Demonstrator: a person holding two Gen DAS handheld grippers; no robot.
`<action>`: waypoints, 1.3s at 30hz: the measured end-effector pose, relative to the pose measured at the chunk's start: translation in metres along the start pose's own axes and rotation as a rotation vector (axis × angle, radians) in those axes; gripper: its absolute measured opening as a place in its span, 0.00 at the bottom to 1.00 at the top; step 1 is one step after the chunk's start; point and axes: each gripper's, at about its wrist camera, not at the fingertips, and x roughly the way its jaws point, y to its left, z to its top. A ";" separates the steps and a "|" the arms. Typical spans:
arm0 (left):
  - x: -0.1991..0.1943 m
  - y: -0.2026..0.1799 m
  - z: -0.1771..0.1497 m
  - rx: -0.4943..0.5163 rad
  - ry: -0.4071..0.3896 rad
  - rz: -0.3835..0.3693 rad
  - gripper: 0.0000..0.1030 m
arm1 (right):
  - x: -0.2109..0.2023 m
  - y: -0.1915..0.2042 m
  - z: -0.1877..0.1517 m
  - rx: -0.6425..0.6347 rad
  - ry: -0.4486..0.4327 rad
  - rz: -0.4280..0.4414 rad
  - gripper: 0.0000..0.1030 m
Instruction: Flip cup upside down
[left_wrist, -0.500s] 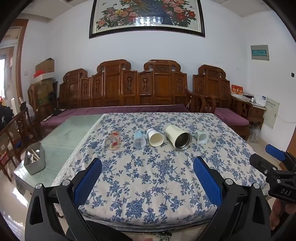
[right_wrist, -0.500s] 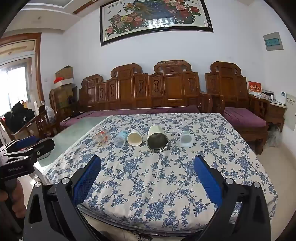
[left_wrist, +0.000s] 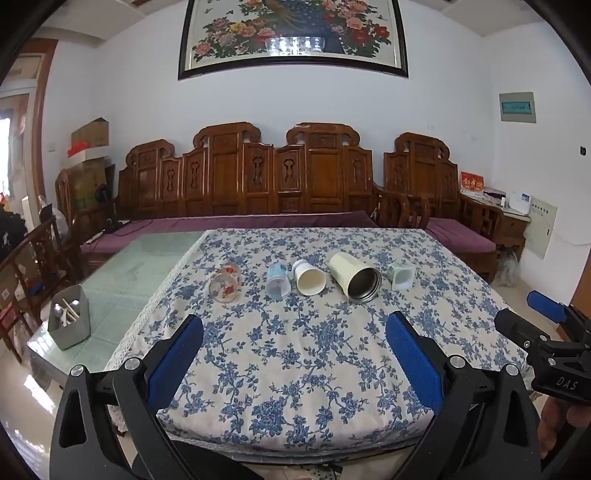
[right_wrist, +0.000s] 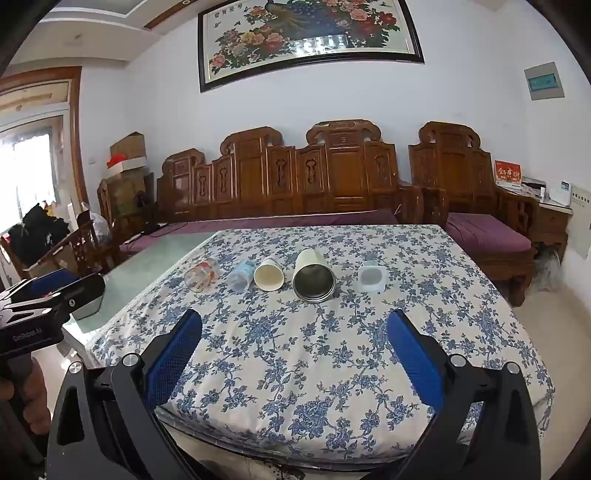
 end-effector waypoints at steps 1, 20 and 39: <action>-0.001 -0.001 0.000 -0.001 -0.001 0.000 0.93 | 0.000 0.000 0.000 0.000 0.000 0.000 0.98; 0.002 0.010 0.004 -0.013 -0.011 -0.015 0.93 | 0.000 -0.001 0.001 0.003 -0.002 0.000 0.98; -0.001 0.010 0.005 0.004 -0.031 -0.009 0.93 | 0.000 0.000 0.001 0.009 -0.002 0.003 0.98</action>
